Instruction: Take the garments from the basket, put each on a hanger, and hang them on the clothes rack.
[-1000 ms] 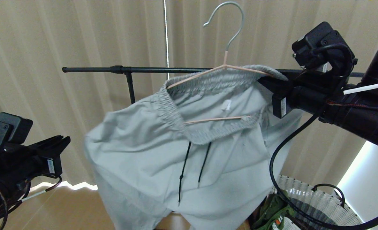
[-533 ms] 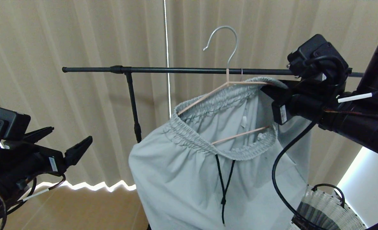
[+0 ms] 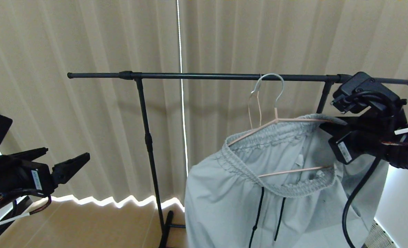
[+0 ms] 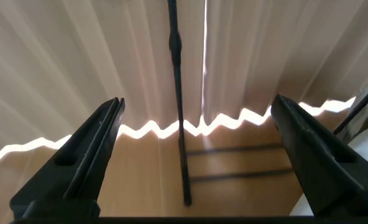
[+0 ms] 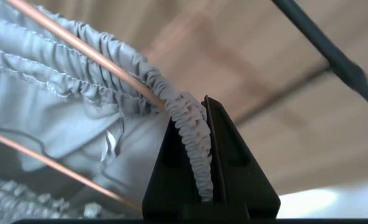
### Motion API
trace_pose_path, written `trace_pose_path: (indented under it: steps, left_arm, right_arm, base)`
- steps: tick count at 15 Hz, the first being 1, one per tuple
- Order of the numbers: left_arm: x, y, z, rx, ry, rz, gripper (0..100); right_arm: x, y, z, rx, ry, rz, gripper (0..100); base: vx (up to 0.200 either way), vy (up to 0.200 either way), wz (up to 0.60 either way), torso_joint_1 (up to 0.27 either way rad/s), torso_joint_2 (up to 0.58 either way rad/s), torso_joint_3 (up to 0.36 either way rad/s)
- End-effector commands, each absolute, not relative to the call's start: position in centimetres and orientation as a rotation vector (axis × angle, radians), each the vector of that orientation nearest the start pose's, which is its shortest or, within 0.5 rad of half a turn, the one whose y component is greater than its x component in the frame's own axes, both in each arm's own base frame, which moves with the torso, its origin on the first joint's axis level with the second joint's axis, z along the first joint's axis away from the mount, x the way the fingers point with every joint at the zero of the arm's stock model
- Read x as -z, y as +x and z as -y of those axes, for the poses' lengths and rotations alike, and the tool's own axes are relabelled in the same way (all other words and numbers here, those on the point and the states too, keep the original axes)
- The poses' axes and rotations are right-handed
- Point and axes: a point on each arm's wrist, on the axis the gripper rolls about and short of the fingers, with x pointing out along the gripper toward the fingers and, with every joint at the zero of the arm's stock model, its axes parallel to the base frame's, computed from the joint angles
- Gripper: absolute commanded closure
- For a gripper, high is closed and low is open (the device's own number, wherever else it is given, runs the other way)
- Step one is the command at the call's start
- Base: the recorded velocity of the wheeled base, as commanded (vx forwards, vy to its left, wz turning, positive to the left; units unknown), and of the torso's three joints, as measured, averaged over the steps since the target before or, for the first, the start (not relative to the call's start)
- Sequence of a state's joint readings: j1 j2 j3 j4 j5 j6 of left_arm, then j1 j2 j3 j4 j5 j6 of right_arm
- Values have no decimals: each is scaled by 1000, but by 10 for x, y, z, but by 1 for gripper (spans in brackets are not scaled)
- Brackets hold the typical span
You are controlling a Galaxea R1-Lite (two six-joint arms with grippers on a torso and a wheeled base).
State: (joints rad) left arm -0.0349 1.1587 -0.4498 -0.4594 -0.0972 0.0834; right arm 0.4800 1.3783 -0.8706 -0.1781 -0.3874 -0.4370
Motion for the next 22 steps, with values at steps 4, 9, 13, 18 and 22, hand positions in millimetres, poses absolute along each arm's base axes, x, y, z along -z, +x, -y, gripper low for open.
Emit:
trace_pose_path:
  steps: [4, 9, 13, 18, 22]
  left_arm:
    - [-182, 154, 7, 132, 74, -154, 0]
    - [-181, 159, 7, 131, 69, -136, 0]
    - [-182, 158, 7, 131, 69, -130, 0]
    - [-183, 158, 7, 129, 69, -127, 0]
    - [-182, 158, 7, 129, 69, -130, 0]
  right_arm:
    - [-246, 198, -68, 28, -582, -342, 100]
    - [-245, 198, -67, 37, -570, -350, 100]
    - [-246, 197, -67, 34, -567, -347, 100]
    - [-247, 195, -66, 36, -564, -340, 100]
    - [-248, 194, -66, 37, -562, -335, 100]
  base:
    - [0, 0, 0, 0, 0, 0]
    - [0, 0, 0, 0, 0, 0]
    - [0, 100, 0, 2, -1, 1]
    - [0, 200, 0, 2, 1, 2]
    - [0, 200, 0, 0, 2, 7]
